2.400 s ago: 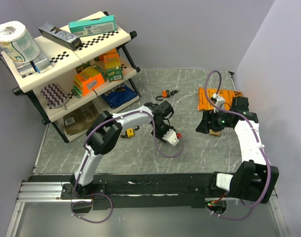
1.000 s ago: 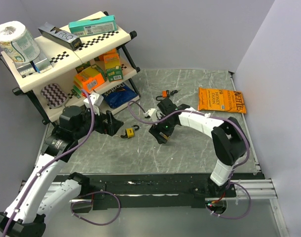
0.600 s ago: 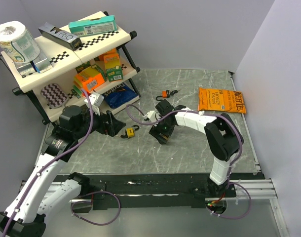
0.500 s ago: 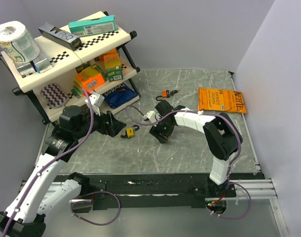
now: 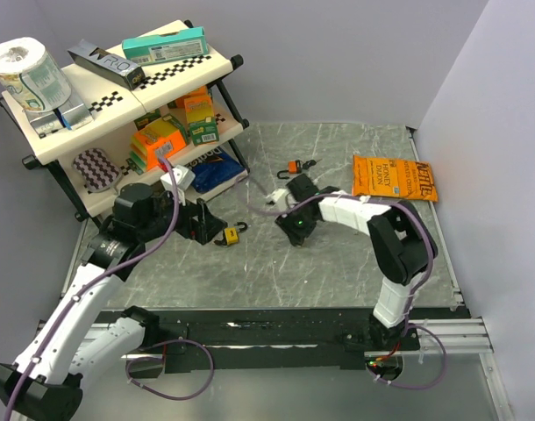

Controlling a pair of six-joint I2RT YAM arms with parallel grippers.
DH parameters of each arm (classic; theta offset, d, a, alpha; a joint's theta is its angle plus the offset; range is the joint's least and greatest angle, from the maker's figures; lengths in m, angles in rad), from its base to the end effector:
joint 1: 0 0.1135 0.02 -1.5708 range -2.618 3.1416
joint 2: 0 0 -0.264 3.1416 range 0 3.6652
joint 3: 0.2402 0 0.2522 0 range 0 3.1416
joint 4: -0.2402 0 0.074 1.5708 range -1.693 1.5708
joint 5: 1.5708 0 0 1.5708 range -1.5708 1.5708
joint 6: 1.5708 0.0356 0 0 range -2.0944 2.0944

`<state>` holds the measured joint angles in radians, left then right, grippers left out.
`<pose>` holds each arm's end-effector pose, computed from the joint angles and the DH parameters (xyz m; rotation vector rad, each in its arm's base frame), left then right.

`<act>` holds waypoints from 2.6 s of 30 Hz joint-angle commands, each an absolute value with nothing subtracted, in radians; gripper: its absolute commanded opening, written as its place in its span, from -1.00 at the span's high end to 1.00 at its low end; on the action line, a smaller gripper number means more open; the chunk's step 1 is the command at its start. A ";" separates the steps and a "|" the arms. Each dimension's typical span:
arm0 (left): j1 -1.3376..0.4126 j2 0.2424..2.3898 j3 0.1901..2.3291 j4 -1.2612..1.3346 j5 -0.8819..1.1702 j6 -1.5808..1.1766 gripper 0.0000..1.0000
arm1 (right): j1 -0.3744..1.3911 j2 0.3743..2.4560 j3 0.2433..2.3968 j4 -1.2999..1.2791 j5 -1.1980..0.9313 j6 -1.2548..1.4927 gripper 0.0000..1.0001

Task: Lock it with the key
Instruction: Adjust the lock at the center of the board, then move the lock to the center of the board.

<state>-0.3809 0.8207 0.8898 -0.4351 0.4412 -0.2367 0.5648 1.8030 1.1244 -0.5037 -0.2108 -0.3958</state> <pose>0.1609 -0.0808 0.3454 0.4446 1.9416 -0.8320 0.2919 0.1938 0.1627 -1.3230 2.4154 0.3360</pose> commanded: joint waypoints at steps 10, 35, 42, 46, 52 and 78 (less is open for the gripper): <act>-0.486 0.926 0.940 -0.502 0.440 0.053 -0.93 | 0.222 1.660 1.065 -0.515 -0.187 -0.097 0.63; -0.565 1.285 1.136 -0.594 0.414 0.169 -0.93 | 0.152 1.741 1.058 -0.506 -0.080 0.051 -0.11; -0.561 1.457 1.314 -0.676 0.428 0.256 -0.93 | 0.153 1.715 1.055 -0.522 -0.112 0.064 -0.72; -0.554 1.564 1.420 -0.647 0.446 0.293 -0.93 | 0.155 1.655 1.065 -0.511 -0.179 0.060 -0.82; -0.543 1.892 1.766 -0.658 0.442 0.351 -0.93 | 0.160 1.473 1.034 -0.459 -0.204 0.041 -0.98; -0.512 2.536 2.241 -0.276 0.166 0.048 -0.02 | 0.126 1.318 0.993 -0.436 -0.189 0.011 -0.99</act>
